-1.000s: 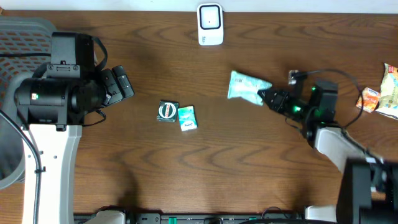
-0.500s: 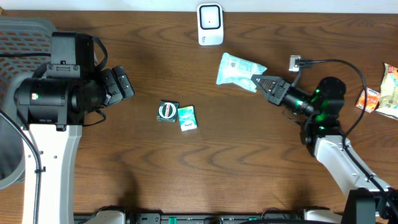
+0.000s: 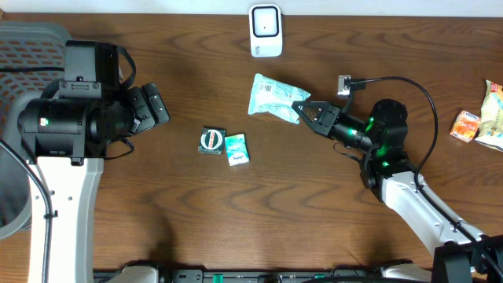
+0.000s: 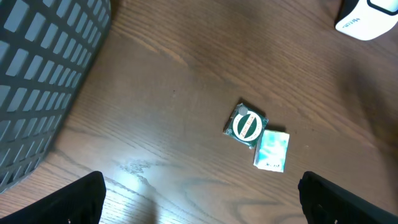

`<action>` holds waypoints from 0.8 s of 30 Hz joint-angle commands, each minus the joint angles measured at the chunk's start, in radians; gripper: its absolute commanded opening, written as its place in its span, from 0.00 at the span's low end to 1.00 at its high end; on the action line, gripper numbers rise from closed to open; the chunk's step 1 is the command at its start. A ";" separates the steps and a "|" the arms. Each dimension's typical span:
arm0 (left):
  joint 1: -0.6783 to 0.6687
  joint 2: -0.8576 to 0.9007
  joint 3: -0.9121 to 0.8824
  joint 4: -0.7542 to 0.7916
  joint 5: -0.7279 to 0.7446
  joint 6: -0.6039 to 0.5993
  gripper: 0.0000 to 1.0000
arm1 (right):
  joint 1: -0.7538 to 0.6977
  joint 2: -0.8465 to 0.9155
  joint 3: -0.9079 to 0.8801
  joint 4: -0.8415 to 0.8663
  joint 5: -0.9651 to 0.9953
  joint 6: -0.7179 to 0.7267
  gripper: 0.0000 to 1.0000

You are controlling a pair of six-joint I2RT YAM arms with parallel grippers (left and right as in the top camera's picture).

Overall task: Scan the item barcode
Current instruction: 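Lift the wipes pack and rotate it upright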

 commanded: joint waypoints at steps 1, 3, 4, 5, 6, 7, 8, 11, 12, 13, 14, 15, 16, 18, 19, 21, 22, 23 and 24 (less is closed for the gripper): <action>0.003 -0.005 0.002 -0.004 -0.013 -0.012 0.98 | 0.006 -0.033 0.003 -0.060 0.081 -0.050 0.01; 0.003 -0.005 0.002 -0.004 -0.013 -0.012 0.98 | 0.005 -0.051 0.003 -0.122 0.101 -0.080 0.01; 0.003 -0.005 0.002 -0.004 -0.013 -0.012 0.98 | 0.005 -0.063 0.003 -0.148 0.105 -0.098 0.01; 0.003 -0.005 0.002 -0.003 -0.013 -0.012 0.98 | 0.006 -0.076 0.003 -0.171 0.111 -0.111 0.01; 0.003 -0.005 0.002 -0.004 -0.013 -0.012 0.98 | 0.007 -0.093 0.003 -0.188 0.116 -0.120 0.01; 0.003 -0.005 0.002 -0.004 -0.013 -0.012 0.98 | 0.009 -0.113 0.003 -0.201 0.121 -0.130 0.01; 0.003 -0.005 0.002 -0.004 -0.013 -0.012 0.97 | 0.009 -0.128 0.003 -0.208 0.126 -0.138 0.01; 0.003 -0.005 0.002 -0.004 -0.013 -0.012 0.97 | 0.009 -0.203 0.003 -0.259 0.161 -0.173 0.01; 0.003 -0.005 0.002 -0.004 -0.013 -0.012 0.98 | 0.009 -0.227 0.003 -0.282 0.172 -0.186 0.01; 0.003 -0.005 0.002 -0.004 -0.013 -0.012 0.98 | 0.009 -0.247 0.004 -0.302 0.180 -0.194 0.01; 0.003 -0.005 0.002 -0.004 -0.013 -0.012 0.98 | 0.009 -0.269 0.004 -0.323 0.183 -0.205 0.01; 0.003 -0.005 0.002 -0.004 -0.013 -0.012 0.98 | 0.009 -0.293 0.004 -0.343 0.182 -0.212 0.01; 0.003 -0.005 0.002 -0.004 -0.013 -0.012 0.98 | 0.010 -0.314 0.003 -0.361 0.182 -0.212 0.01; 0.003 -0.005 0.002 -0.003 -0.013 -0.012 0.98 | 0.010 -0.347 0.004 -0.384 0.180 -0.212 0.01; 0.003 -0.005 0.002 -0.004 -0.013 -0.012 0.98 | 0.011 -0.368 0.003 -0.395 0.178 -0.212 0.01; 0.003 -0.005 0.002 -0.004 -0.013 -0.012 0.98 | 0.014 -0.405 0.003 -0.407 0.180 -0.212 0.01; 0.003 -0.005 0.002 -0.003 -0.013 -0.012 0.98 | 0.016 -0.424 0.003 -0.410 0.183 -0.213 0.01; 0.003 -0.005 0.002 -0.004 -0.013 -0.012 0.98 | 0.016 -0.444 0.003 -0.413 0.187 -0.212 0.01; 0.003 -0.005 0.002 -0.004 -0.013 -0.012 0.98 | 0.016 -0.456 0.004 -0.415 0.191 -0.212 0.01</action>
